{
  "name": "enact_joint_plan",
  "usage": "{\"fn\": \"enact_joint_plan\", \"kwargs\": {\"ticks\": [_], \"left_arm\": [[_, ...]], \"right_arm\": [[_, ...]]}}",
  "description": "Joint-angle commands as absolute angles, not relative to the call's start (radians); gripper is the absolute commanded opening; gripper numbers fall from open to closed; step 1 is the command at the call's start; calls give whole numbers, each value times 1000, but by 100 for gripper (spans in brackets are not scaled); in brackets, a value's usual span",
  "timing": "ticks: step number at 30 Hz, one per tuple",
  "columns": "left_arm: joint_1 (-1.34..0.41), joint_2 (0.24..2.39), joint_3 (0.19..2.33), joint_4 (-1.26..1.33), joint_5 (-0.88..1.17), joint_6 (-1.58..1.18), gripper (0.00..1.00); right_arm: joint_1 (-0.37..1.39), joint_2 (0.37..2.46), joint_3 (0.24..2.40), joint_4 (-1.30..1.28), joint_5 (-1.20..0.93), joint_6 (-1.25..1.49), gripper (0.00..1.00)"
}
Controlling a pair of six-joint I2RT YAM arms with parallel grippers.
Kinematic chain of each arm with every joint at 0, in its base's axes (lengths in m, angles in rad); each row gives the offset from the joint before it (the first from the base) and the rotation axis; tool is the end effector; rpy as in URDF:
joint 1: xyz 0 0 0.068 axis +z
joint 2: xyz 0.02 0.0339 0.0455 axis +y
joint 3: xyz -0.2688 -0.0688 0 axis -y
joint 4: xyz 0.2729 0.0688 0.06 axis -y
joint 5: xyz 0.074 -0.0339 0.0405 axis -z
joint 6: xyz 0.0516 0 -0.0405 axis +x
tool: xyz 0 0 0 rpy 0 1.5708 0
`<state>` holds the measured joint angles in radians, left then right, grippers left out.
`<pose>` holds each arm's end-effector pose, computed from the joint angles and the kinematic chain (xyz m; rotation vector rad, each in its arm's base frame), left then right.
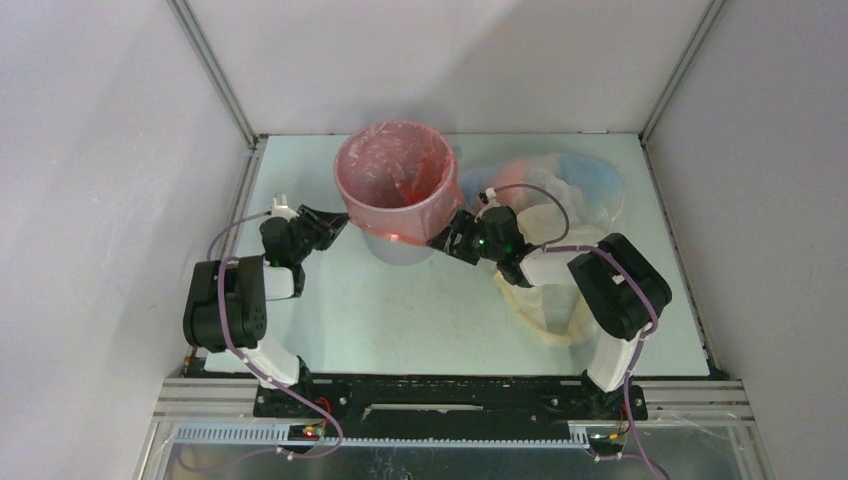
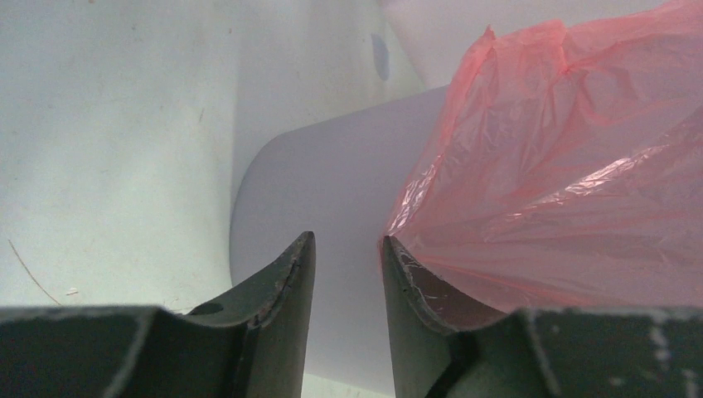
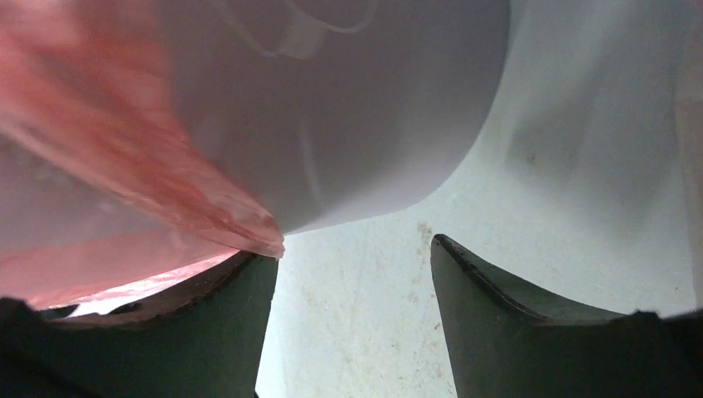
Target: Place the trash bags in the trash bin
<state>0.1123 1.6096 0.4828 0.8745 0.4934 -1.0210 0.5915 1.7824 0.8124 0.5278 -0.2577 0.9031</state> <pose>0.3182 0.0113 0.1316 -0.7057 1.7984 -1.0739 0.3182 0.2296 0.1321 0.1637 2.2089 1.1595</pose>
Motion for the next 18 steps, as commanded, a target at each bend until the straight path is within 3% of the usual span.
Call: {"fn": "enact_joint_plan", "kwargs": {"ticks": [1, 5, 12, 18], "left_arm": [[109, 1636, 509, 943, 467, -1008, 37], [113, 1607, 490, 913, 430, -979, 36], [114, 1334, 462, 655, 266, -823, 44], [113, 1174, 464, 484, 179, -739, 46]], "right_arm": [[589, 1843, 815, 603, -253, 1048, 70], [600, 1808, 815, 569, -222, 1008, 72], [606, 1623, 808, 420, -129, 814, 88], [530, 1514, 750, 445, -153, 799, 85]]}}
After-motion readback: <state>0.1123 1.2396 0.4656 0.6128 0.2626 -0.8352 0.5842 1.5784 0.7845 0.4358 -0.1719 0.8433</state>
